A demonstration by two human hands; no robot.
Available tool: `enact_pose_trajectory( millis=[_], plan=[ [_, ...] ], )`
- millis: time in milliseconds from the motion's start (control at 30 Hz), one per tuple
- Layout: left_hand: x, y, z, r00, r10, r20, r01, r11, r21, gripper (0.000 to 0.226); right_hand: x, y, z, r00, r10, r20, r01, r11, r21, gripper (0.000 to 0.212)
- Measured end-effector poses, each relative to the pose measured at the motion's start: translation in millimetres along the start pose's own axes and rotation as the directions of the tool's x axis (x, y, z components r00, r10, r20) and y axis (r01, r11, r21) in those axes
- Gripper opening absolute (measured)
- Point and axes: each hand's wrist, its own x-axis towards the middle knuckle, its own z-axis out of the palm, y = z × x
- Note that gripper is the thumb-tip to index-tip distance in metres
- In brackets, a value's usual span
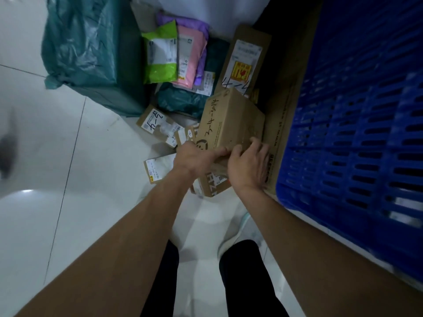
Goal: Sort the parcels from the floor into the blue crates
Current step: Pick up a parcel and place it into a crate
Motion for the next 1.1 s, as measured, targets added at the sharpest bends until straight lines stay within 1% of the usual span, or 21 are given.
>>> enact_pose_trajectory(
  millis=[67,133,167,267,300,367,433,533,600,667,733,800,867,933,967,1033,1100],
  plan=[
    [-18.7,11.6,-9.0,0.999,-0.018,-0.038,0.018,1.0,0.0,0.07,-11.1,-9.2,-16.1,0.999,0.011,0.04,-0.012,1.0,0.021,0.057],
    [-42.4,24.6,-20.7,0.996,-0.042,-0.072,0.042,0.999,-0.006,0.085,-26.4,-21.1,-40.6,0.994,0.047,0.098,-0.051,0.998,0.039,0.064],
    [-57.8,33.3,-25.9,0.996,-0.045,-0.076,0.043,0.999,-0.017,0.084,-35.3,-26.3,-55.5,0.99,0.064,0.122,-0.07,0.996,0.049,0.068],
    [-111.9,64.3,-45.0,0.997,-0.009,-0.075,0.007,0.999,-0.035,0.055,-63.3,-41.4,-107.3,0.978,0.091,0.188,-0.115,0.986,0.122,0.08],
    [-131.9,75.0,-52.5,0.997,-0.003,-0.073,0.001,1.0,-0.03,0.055,-72.1,-47.6,-125.7,0.971,0.107,0.213,-0.142,0.977,0.158,0.083],
    [-166.5,92.3,-68.9,0.997,0.012,-0.08,-0.014,0.999,-0.034,0.063,-90.8,-59.2,-163.2,0.954,0.119,0.276,-0.185,0.957,0.225,0.087],
    [-202.0,109.0,-87.1,0.998,0.012,-0.069,-0.016,0.998,-0.059,0.056,-112.0,-72.3,-201.4,0.945,0.082,0.317,-0.177,0.943,0.283,0.088],
    [-263.0,129.8,-112.3,0.998,-0.001,-0.055,-0.004,0.997,-0.076,0.032,-143.0,-87.7,-255.4,0.934,0.036,0.356,-0.156,0.936,0.315,0.088],
    [-303.1,142.6,-127.2,0.999,-0.009,-0.044,0.004,0.994,-0.109,0.035,-164.2,-99.0,-291.2,0.931,0.003,0.364,-0.141,0.925,0.353,0.089],
    [-346.2,157.1,-137.5,1.0,-0.01,-0.017,0.008,0.989,-0.149,0.035,-185.1,-107.1,-331.7,0.943,-0.017,0.332,-0.128,0.904,0.408,0.089],
    [-385.6,170.6,-141.0,0.999,0.012,0.031,-0.005,0.976,-0.216,0.027,-204.0,-107.0,-367.6,0.958,-0.027,0.286,-0.124,0.858,0.498,0.082],
    [-421.8,187.6,-138.8,0.995,0.049,0.081,-0.027,0.966,-0.257,0.021,-222.1,-99.6,-399.8,0.965,-0.004,0.262,-0.155,0.797,0.583,0.068],
    [-449.7,204.6,-131.0,0.987,0.1,0.124,-0.068,0.968,-0.241,0.015,-236.1,-87.6,-424.9,0.969,0.025,0.247,-0.184,0.74,0.647,0.054],
    [-470.5,220.0,-119.5,0.975,0.149,0.163,-0.113,0.97,-0.215,0.014,-248.5,-75.0,-448.1,0.968,0.057,0.244,-0.216,0.679,0.701,0.054],
    [-478.1,227.1,-113.2,0.967,0.171,0.188,-0.131,0.97,-0.205,0.016,-252.9,-67.8,-458.1,0.967,0.074,0.244,-0.233,0.642,0.731,0.056],
    [-492.2,238.5,-100.4,0.947,0.199,0.25,-0.149,0.967,-0.206,0.028,-261.6,-55.5,-480.9,0.967,0.099,0.234,-0.249,0.552,0.796,0.048],
    [-501.7,247.6,-87.2,0.925,0.206,0.32,-0.149,0.97,-0.193,0.041,-266.3,-42.1,-501.1,0.957,0.131,0.257,-0.288,0.47,0.834,0.044]
  ],
)
